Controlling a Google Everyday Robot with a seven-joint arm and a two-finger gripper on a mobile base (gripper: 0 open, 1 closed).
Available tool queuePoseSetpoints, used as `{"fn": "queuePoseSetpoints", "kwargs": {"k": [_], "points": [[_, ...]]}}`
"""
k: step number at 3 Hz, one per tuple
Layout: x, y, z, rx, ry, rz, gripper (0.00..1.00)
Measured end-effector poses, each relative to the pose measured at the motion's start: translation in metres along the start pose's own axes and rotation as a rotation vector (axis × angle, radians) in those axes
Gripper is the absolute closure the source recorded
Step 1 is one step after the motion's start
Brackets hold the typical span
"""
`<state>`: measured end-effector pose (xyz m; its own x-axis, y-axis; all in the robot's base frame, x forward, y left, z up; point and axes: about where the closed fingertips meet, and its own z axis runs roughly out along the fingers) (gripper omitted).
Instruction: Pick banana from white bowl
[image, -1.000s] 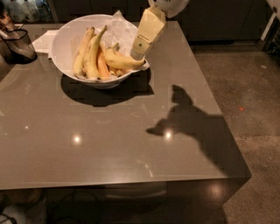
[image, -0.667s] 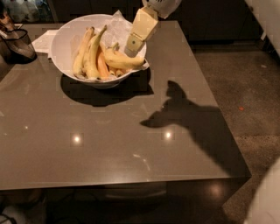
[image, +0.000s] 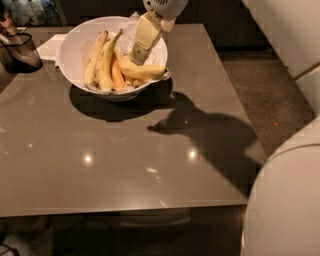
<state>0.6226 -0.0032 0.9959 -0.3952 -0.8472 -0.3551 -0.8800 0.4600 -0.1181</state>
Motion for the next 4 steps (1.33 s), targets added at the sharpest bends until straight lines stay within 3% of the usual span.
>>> {"fn": "queuePoseSetpoints", "kwargs": {"k": [2, 4], "points": [[-0.025, 0.008, 0.024, 0.002, 0.054, -0.063, 0.18], [-0.031, -0.008, 0.043, 0.007, 0.08, -0.037, 0.22]]}}
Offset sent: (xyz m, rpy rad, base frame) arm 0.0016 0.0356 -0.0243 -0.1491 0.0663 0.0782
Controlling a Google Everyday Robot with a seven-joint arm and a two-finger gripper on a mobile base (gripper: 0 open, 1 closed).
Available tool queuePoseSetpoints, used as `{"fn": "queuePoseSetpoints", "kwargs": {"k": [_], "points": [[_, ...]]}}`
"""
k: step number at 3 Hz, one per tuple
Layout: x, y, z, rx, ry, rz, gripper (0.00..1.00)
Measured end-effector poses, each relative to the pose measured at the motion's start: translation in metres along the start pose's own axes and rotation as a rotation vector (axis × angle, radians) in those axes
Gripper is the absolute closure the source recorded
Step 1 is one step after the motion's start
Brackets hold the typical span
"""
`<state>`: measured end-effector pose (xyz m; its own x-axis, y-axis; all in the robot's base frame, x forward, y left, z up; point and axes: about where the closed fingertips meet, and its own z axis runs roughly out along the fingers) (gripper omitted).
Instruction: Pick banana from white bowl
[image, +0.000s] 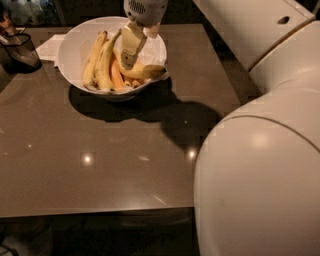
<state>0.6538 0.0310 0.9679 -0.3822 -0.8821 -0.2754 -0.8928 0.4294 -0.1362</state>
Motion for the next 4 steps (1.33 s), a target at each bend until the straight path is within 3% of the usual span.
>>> {"fn": "queuePoseSetpoints", "kwargs": {"k": [2, 4], "points": [[-0.006, -0.003, 0.017, -0.02, 0.023, 0.005, 0.23], [-0.012, 0.005, 0.028, -0.037, 0.04, -0.016, 0.33]]}}
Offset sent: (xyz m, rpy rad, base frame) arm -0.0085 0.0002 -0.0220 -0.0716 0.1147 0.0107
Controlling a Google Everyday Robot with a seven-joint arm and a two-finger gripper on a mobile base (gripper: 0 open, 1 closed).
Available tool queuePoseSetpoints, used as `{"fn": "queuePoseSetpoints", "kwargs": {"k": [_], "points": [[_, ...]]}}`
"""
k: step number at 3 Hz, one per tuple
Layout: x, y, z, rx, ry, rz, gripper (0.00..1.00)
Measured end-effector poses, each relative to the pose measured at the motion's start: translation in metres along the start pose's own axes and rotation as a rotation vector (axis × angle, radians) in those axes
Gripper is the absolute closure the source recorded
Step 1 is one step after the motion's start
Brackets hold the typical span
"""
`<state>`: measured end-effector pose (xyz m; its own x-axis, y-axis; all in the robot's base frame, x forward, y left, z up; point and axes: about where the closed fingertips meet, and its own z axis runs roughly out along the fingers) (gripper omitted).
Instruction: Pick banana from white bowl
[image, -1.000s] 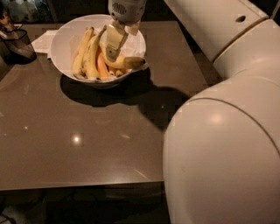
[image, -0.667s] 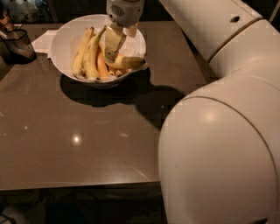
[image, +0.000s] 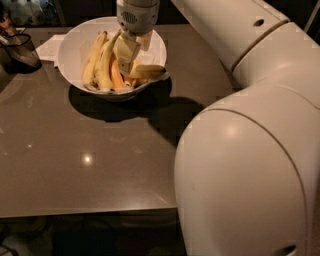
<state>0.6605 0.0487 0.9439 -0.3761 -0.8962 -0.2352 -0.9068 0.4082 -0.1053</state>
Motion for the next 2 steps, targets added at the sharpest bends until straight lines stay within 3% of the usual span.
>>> {"fn": "queuePoseSetpoints", "kwargs": {"k": [2], "points": [[-0.0019, -0.0031, 0.0083, -0.003, 0.015, 0.001, 0.32]]}}
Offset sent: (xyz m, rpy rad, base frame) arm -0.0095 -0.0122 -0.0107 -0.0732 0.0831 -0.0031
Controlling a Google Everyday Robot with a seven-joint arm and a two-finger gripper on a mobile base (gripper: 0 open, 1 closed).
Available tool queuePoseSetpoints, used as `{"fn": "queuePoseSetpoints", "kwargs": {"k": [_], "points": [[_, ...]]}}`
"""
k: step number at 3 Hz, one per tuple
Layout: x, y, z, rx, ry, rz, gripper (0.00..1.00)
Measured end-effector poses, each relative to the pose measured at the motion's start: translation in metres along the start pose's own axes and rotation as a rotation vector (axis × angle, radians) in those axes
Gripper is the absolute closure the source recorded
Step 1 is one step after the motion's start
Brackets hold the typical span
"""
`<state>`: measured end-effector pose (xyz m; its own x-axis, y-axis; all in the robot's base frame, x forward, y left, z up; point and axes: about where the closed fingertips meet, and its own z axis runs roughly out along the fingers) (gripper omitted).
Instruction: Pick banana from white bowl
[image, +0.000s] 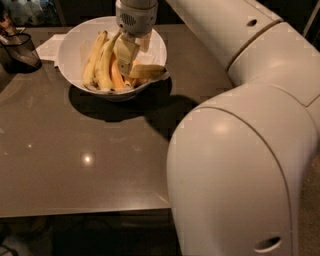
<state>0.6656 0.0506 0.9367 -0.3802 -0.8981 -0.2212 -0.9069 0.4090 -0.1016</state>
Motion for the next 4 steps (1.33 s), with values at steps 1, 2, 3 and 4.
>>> {"fn": "queuePoseSetpoints", "kwargs": {"k": [1, 2, 3, 4], "points": [[-0.003, -0.003, 0.006, -0.004, 0.011, 0.0, 0.32], [-0.007, -0.004, 0.012, -0.015, 0.015, -0.002, 0.35], [-0.009, -0.005, 0.019, -0.034, 0.014, -0.006, 0.36], [-0.012, -0.004, 0.025, -0.057, 0.012, -0.013, 0.36]]}}
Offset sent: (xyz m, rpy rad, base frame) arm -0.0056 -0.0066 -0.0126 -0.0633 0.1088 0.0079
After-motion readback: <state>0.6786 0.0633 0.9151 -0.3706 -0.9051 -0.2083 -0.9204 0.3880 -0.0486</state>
